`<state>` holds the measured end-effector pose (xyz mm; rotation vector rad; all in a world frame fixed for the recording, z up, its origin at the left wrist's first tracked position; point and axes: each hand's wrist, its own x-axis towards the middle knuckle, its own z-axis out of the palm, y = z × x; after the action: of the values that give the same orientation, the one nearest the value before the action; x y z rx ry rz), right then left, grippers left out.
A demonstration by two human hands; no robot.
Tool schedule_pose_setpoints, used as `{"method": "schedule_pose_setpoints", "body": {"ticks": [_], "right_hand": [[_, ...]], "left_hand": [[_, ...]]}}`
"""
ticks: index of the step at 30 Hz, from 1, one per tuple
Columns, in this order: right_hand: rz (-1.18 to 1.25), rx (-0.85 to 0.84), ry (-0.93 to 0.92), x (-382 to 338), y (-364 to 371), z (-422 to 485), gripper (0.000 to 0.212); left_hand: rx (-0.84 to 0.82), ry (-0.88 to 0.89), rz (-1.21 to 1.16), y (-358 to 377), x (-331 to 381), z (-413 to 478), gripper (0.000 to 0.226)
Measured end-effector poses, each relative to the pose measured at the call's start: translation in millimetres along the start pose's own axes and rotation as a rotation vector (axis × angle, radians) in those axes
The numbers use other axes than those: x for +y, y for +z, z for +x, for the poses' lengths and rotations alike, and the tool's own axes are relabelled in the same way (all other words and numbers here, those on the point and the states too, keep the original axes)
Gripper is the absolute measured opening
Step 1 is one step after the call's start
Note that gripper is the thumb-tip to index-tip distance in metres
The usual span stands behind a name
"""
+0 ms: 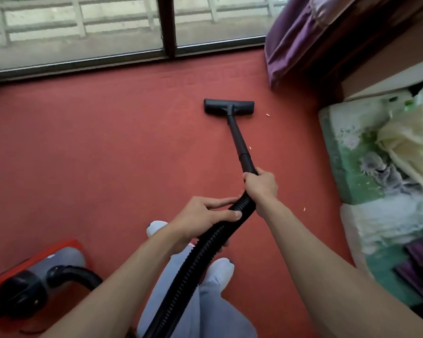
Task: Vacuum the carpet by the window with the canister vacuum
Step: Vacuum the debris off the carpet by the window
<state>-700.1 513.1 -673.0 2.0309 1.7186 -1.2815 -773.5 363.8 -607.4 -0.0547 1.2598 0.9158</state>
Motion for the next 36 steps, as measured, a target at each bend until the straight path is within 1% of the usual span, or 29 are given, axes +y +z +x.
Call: {"method": "schedule_pose_setpoints", "body": {"ticks": [4,7,10,13,16,18,19,21,23,26,28,31,35,36], "right_hand": [[-0.048,-0.054,-0.008,24.5,-18.3,-10.3,0.019],[-0.103,-0.110,-0.006,32.8,-24.1,-16.9,0.023],[-0.136,-0.107,0.002,29.6,-22.4,-16.0,0.030],[-0.120,-0.098,0.014,20.3,-18.3,-12.6,0.033],[0.014,-0.128,0.037,13.6,-12.6,-8.5,0.028],[0.144,-0.160,0.081,9.6,-9.5,-5.0,0.032],[0.243,-0.189,0.117,7.3,-8.7,-2.8,0.034],[0.441,-0.282,0.175,0.9,-11.2,-4.3,0.030],[0.551,-0.338,0.195,-6.3,-14.2,-9.8,0.023],[0.622,-0.285,0.177,-8.4,-15.7,-26.2,0.011],[0.665,-0.248,0.197,-3.9,-18.4,-42.2,0.008],[0.733,-0.216,0.245,12.5,-26.7,-70.9,0.011],[0.783,-0.170,0.325,44.4,-31.1,-104.2,0.011],[0.773,-0.146,0.339,52.2,-28.8,-106.3,0.018]], "left_hand": [[-0.068,-0.057,0.030,14.7,-9.8,-5.4,0.035],[-0.125,-0.098,0.040,16.7,-10.2,-13.2,0.035],[-0.128,-0.100,0.030,15.1,-6.3,-18.3,0.037],[-0.079,-0.054,0.067,15.9,-2.8,-18.6,0.038],[0.000,-0.001,0.085,20.3,-3.0,-16.5,0.042],[0.050,0.043,0.067,23.6,-5.7,-16.5,0.045],[0.070,0.060,0.045,24.8,-7.7,-17.1,0.046],[0.099,0.083,0.003,25.4,-11.1,-19.6,0.048],[0.104,0.088,-0.034,22.8,-11.3,-23.4,0.047],[0.050,0.068,-0.050,12.8,-5.7,-34.7,0.049],[-0.031,0.044,-0.004,4.0,-0.9,-45.6,0.049],[-0.172,-0.016,0.094,-5.6,4.2,-64.1,0.047],[-0.272,-0.094,0.222,-7.3,5.8,-85.5,0.045],[-0.283,-0.104,0.247,-6.5,4.7,-89.1,0.045]]}}
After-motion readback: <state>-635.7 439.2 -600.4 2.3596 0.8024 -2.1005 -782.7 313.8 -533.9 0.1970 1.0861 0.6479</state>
